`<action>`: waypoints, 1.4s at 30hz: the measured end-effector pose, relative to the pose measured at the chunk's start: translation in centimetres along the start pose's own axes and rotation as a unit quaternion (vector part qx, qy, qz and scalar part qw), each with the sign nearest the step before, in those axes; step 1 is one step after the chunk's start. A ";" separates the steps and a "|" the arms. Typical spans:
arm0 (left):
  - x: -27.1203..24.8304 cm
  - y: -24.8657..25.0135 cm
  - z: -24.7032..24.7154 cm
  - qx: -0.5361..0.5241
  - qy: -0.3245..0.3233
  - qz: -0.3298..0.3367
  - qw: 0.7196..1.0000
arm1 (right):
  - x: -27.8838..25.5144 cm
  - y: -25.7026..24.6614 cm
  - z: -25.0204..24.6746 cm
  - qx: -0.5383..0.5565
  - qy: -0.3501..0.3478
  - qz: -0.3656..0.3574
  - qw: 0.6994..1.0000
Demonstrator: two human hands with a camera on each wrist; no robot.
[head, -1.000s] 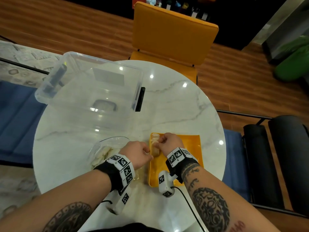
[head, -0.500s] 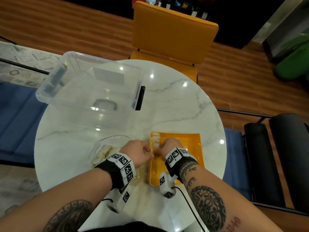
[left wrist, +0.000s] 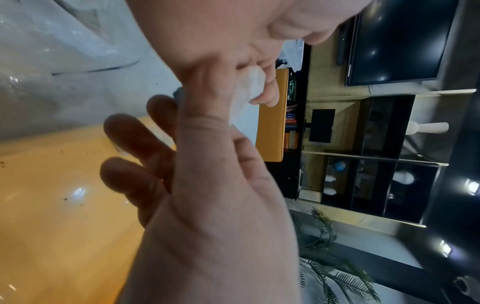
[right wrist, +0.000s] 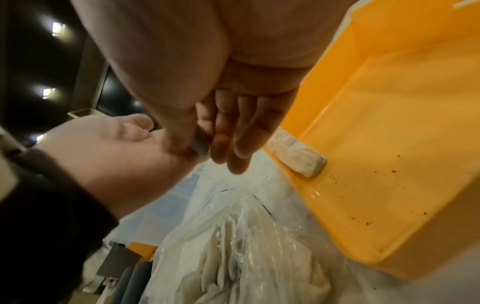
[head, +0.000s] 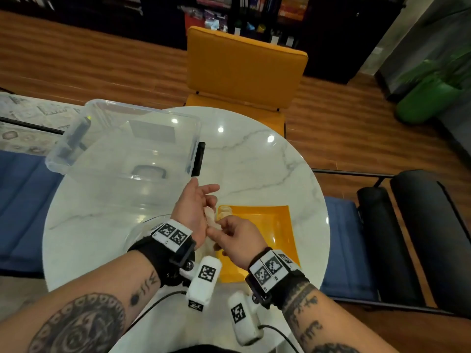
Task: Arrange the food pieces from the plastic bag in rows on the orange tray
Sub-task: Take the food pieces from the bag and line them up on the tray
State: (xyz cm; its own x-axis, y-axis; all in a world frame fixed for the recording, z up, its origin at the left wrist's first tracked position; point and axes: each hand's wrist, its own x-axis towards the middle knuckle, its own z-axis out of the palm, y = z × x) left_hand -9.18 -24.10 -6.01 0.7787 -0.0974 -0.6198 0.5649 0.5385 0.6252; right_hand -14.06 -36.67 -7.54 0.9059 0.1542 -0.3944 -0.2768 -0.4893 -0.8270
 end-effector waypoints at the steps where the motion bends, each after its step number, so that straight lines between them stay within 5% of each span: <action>1: -0.3 0.1 0.2 -0.008 -0.009 0.001 1.000 | -0.1 0.0 -0.1 0.014 0.014 0.001 1.000; 4: -0.9 0.1 0.4 0.004 -0.036 0.019 0.999 | -0.8 -0.4 -0.9 0.063 0.034 -0.004 0.997; 8: -1.6 -0.3 0.0 0.144 -0.054 0.065 0.986 | -1.5 -0.1 -2.0 0.115 0.068 -0.018 0.991; 13: -1.3 -0.9 -1.1 0.340 -0.056 0.147 0.927 | -1.4 1.6 -2.7 0.064 0.073 -0.018 0.995; 17: -1.2 -1.5 -1.3 0.397 -0.059 0.175 0.899 | -1.2 2.2 -3.0 0.033 0.088 -0.051 0.994; 24: -0.4 -2.3 -2.9 0.434 0.009 0.149 0.889 | 1.0 4.8 -2.8 0.003 0.084 0.029 0.996; 33: 0.3 -4.4 -4.4 0.647 0.008 0.044 0.762 | 5.3 7.3 -1.4 -0.135 -0.001 0.194 0.972; 42: 1.0 -4.4 -4.3 0.682 -0.014 0.021 0.731 | 7.2 7.1 -0.3 -0.119 0.032 0.220 0.968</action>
State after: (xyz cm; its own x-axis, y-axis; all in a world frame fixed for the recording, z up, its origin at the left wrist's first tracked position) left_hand -12.05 -22.98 -11.41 0.7980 -0.1317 -0.5881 0.2717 -0.7924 0.5461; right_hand -9.42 -39.31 -16.06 0.7372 -0.1647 -0.6553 -0.5659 -0.6804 -0.4657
